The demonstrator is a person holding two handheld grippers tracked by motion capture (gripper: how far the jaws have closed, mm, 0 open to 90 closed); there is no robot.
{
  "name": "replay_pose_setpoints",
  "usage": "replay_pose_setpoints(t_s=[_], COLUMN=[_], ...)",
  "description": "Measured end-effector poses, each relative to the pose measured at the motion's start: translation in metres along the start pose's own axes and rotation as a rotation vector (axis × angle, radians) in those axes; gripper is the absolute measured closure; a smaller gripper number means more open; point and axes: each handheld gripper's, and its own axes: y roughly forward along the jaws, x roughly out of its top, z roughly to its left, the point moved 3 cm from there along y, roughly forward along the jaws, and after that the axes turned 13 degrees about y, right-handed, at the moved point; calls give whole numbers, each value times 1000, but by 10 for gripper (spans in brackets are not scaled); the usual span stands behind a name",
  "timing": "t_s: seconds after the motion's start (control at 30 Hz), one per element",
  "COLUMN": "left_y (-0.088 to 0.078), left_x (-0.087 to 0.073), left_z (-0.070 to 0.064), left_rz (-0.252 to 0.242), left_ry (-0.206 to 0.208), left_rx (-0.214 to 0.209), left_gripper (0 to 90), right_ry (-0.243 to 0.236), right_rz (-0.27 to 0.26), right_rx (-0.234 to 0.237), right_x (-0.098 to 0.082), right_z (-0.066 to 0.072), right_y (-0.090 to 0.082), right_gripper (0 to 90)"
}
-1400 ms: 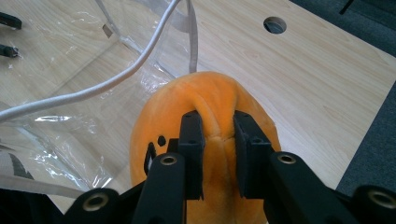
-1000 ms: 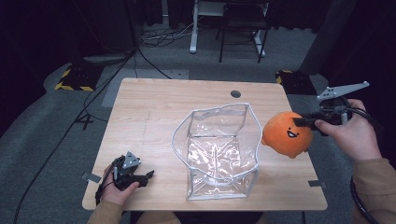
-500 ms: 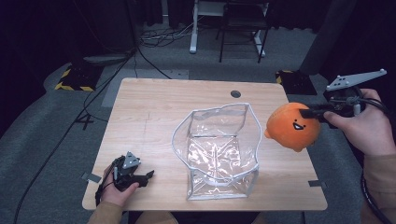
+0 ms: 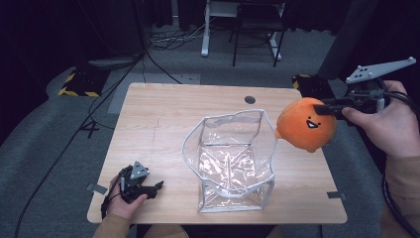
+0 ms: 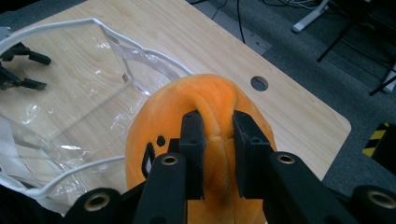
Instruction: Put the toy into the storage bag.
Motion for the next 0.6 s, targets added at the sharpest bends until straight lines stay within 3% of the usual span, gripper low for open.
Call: replay_pose_setpoints(t_s=[0.23, 0.6], left_y=[0, 0], left_x=[0, 0], left_z=[0, 0], left_rz=[-1, 0], left_ry=[-1, 0], left_rx=[-1, -3], left_gripper=[227, 227], right_ry=[-34, -85], right_rz=[-14, -19], right_rx=[30, 83], right_x=[17, 44], right_z=[18, 54], right_y=[6, 29], right_gripper=[763, 764])
